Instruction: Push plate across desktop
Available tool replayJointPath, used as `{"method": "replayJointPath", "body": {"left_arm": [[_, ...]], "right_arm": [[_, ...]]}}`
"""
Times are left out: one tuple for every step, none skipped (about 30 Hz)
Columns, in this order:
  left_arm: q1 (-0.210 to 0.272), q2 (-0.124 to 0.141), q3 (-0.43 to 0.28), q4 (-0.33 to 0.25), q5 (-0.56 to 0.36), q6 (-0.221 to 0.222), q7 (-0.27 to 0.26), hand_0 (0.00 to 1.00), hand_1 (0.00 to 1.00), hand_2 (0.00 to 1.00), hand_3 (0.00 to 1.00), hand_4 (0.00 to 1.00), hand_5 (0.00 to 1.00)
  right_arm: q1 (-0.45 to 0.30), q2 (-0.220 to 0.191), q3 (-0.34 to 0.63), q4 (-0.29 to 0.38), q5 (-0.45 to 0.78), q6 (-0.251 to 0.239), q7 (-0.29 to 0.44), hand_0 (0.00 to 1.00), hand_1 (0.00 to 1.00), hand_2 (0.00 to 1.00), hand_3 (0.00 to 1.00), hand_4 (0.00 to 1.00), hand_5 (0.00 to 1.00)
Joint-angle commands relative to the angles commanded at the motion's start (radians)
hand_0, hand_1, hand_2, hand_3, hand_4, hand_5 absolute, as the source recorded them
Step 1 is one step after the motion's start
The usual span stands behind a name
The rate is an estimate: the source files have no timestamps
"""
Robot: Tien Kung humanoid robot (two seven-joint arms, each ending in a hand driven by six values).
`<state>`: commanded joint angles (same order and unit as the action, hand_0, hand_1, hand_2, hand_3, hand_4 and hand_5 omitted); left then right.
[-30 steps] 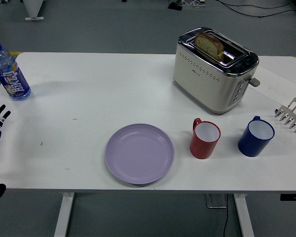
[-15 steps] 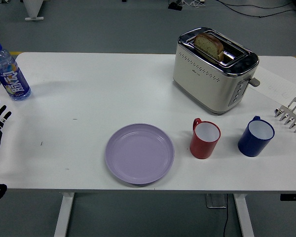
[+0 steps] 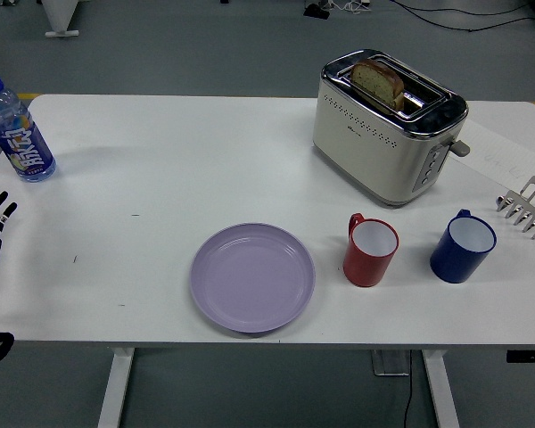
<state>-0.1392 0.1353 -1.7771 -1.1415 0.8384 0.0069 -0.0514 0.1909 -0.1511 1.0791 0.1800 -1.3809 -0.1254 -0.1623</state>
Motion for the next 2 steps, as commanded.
{"method": "replayJointPath", "body": {"left_arm": [[-0.001,0.0,-0.001,0.0,0.0,-0.001,0.0,0.873,0.94,0.986,0.993,0.628,0.998],[-0.002,0.0,-0.002,0.0,-0.001,-0.001,-0.001,0.873,0.94,0.986,0.993,0.628,0.998]], "right_arm": [[0.0,0.0,0.0,0.0,0.001,0.0,0.0,0.639,0.606,0.666,0.607,0.189,0.112],[0.001,0.0,-0.001,0.0,0.003,0.0,0.0,0.639,0.606,0.666,0.607,0.189,0.112]]}}
